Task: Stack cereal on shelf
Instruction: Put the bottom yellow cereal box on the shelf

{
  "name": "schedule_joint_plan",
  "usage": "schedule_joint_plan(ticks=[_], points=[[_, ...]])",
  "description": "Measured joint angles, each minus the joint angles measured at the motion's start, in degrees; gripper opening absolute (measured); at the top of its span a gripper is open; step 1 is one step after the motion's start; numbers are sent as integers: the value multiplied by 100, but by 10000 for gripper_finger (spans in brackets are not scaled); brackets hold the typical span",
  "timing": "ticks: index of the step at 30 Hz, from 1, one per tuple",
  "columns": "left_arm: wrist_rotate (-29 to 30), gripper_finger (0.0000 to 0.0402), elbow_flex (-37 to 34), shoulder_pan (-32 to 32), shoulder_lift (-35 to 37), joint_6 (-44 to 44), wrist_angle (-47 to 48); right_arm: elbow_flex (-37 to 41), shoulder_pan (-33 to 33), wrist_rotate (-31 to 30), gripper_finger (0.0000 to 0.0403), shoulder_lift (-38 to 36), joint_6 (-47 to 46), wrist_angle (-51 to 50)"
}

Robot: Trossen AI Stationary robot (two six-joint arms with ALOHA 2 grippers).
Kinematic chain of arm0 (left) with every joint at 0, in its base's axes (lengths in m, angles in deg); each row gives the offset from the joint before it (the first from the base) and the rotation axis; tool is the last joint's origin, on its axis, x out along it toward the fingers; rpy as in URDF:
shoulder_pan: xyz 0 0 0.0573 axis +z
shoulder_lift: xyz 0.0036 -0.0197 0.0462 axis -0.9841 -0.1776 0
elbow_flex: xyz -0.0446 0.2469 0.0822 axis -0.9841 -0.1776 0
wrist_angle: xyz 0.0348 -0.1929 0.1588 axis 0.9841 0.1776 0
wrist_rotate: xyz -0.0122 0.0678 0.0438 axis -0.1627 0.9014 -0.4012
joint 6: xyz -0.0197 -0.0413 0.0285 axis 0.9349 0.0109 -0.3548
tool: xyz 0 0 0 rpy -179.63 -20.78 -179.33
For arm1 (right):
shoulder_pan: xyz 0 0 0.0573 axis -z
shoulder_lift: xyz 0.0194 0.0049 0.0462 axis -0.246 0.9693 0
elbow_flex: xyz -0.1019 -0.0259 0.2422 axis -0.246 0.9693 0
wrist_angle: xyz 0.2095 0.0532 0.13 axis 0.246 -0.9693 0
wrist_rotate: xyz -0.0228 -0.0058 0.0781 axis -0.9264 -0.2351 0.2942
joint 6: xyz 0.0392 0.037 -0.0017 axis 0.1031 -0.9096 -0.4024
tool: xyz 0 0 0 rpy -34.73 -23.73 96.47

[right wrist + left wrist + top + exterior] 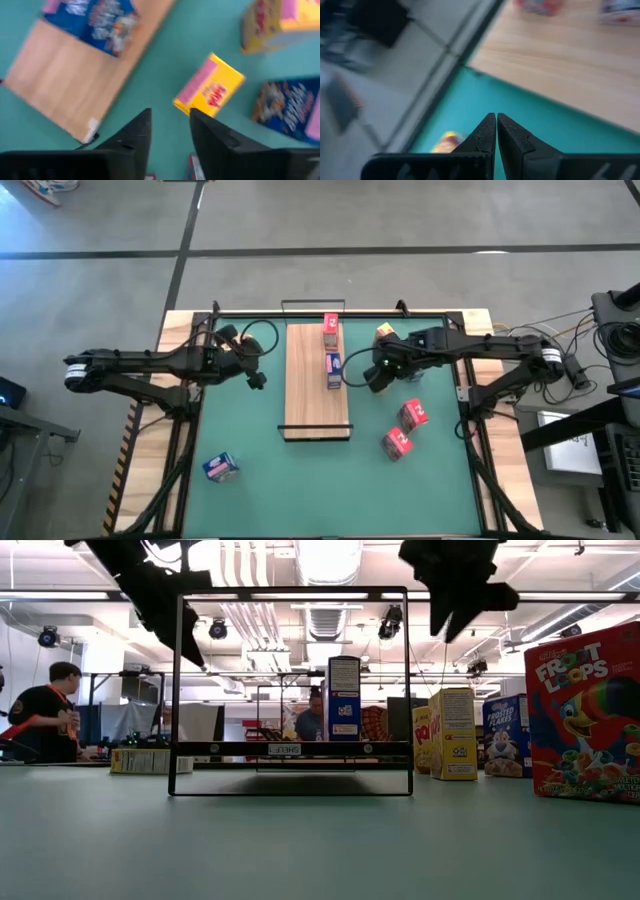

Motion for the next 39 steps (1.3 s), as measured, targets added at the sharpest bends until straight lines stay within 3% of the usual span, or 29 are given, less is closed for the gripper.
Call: schedule_joint_plan(ticks=[4,14,27,35,39], points=[[907,0,-7,0,0,9,173,-5,203,109,192,189,-423,-199],[1988,0,-13,2,18,172,862,-3,560,313,261,707,-901,-222],[2059,0,-16,7,52,522,1243,-13,625,257,234,1358,-881,-275],[2057,0,-16,7,52,539,1245,-8,675,284,191,1397,-872,-278],[2053,0,-16,7,52,539,1245,8,684,276,190,1284,-850,-276]])
